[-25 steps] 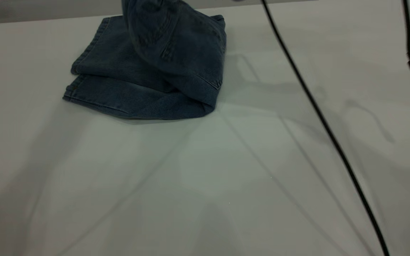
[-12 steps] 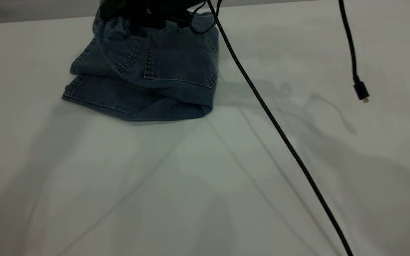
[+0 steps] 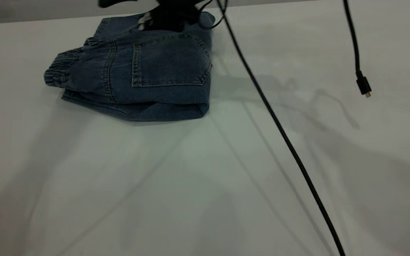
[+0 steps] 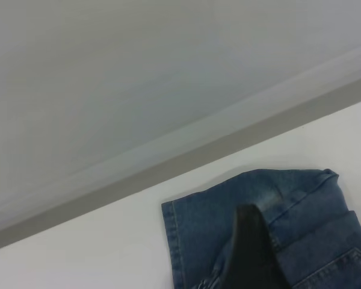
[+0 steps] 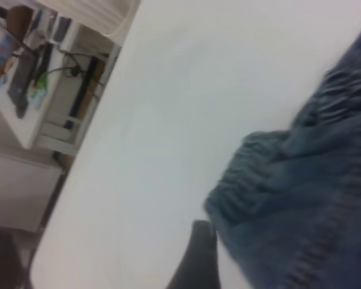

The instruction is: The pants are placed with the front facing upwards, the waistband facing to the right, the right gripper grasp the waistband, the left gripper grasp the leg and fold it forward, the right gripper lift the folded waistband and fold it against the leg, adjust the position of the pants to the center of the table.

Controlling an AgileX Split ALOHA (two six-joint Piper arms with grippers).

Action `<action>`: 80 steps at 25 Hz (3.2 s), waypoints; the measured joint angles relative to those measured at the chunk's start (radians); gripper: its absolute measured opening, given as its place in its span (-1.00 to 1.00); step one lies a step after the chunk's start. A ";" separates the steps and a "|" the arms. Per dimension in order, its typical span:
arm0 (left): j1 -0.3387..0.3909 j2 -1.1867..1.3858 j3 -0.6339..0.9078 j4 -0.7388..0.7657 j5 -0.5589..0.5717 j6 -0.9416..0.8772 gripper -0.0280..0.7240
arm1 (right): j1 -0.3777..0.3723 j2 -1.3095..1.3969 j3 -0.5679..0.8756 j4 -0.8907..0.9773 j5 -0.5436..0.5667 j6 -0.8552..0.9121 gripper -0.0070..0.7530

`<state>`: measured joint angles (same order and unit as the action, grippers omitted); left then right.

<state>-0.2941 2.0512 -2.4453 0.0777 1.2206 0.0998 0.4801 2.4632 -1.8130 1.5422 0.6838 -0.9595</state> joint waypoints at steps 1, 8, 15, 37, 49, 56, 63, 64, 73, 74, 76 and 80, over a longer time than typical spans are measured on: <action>0.000 0.000 0.000 0.002 0.000 0.000 0.21 | -0.018 -0.007 0.000 -0.030 0.001 0.019 0.60; 0.000 0.000 0.002 -0.002 0.000 0.000 0.21 | -0.192 -0.077 0.000 -0.304 0.053 0.209 0.57; 0.000 0.009 0.082 -0.002 0.000 0.000 0.21 | -0.397 -0.168 0.000 -0.588 0.117 0.372 0.56; -0.047 0.356 0.242 -0.078 -0.005 0.000 0.21 | -0.669 -0.254 -0.259 -1.138 0.380 0.681 0.56; -0.079 0.533 0.240 -0.068 -0.003 0.023 0.21 | -0.669 -0.249 -0.260 -1.278 0.380 0.737 0.56; -0.079 0.581 0.237 -0.067 -0.008 0.023 0.21 | -0.669 -0.249 -0.260 -1.271 0.378 0.737 0.56; -0.113 0.585 0.238 -0.157 0.002 0.023 0.21 | -0.669 -0.249 -0.259 -1.252 0.375 0.738 0.56; -0.126 0.586 0.239 -0.168 0.005 0.023 0.21 | -0.669 -0.249 -0.259 -1.249 0.373 0.738 0.56; -0.249 0.587 0.240 -0.187 0.005 0.003 0.21 | -0.669 -0.249 -0.259 -1.252 0.373 0.738 0.56; -0.263 0.587 0.240 -0.189 0.004 -0.012 0.21 | -0.669 -0.249 -0.259 -1.252 0.373 0.738 0.56; -0.290 0.587 0.240 -0.192 0.003 -0.039 0.21 | -0.669 -0.249 -0.259 -1.252 0.373 0.738 0.56; -0.337 0.587 0.240 -0.193 0.002 -0.084 0.21 | -0.669 -0.249 -0.259 -1.250 0.373 0.738 0.56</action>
<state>-0.6312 2.6383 -2.2052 -0.1149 1.2230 0.0158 -0.1886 2.2145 -2.0717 0.2918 1.0565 -0.2218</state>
